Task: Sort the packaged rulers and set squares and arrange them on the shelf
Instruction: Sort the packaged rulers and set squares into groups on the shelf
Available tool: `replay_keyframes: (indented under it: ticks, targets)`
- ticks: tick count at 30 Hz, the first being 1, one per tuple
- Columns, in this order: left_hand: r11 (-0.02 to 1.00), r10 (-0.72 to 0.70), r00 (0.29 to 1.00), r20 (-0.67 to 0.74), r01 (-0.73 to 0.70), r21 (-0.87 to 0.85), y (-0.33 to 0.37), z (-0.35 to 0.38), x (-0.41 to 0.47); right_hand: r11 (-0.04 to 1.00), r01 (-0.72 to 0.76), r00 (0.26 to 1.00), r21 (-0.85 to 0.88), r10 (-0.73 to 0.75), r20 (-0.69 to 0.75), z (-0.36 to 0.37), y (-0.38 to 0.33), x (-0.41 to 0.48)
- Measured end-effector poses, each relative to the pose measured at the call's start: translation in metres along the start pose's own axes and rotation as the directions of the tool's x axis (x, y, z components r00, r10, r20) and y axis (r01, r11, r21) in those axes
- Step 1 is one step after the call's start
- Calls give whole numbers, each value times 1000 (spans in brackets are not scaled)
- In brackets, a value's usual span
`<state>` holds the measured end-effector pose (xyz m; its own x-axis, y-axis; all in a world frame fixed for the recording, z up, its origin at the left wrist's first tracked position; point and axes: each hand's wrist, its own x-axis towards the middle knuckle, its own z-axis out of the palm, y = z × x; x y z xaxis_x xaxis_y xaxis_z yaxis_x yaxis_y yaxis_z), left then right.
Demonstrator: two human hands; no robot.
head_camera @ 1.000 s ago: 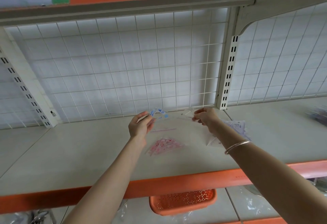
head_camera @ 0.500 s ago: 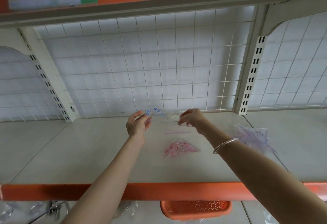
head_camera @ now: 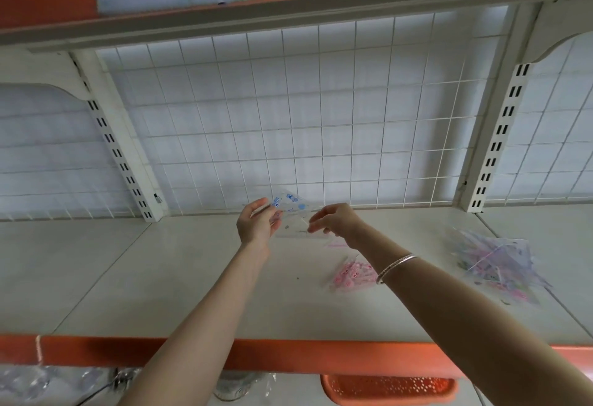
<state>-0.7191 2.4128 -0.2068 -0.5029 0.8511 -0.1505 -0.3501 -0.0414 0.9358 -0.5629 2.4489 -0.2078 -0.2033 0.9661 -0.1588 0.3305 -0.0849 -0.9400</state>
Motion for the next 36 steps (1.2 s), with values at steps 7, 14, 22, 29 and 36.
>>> replay_keyframes:
  ticks: [7,14,22,29,36]
  targets:
    - [999,8,1000,-10,-8,32,9,-20,11,999,-10,999,-49,12,40,54,-2,14]
    - [999,-3,1000,7,3,41,11,-40,22,939,-89,987,-331,38,-155,79,9,27]
    - [998,-32,999,17,31,63,1,-47,25,909,3,972,-416,-100,-212,73,13,23]
    - [991,-28,999,19,25,129,-8,-44,24,978,126,992,169,-121,-44,35,5,1]
    - [977,-30,984,177,-8,211,-12,-41,15,969,107,993,221,-95,-63,20,15,-7]
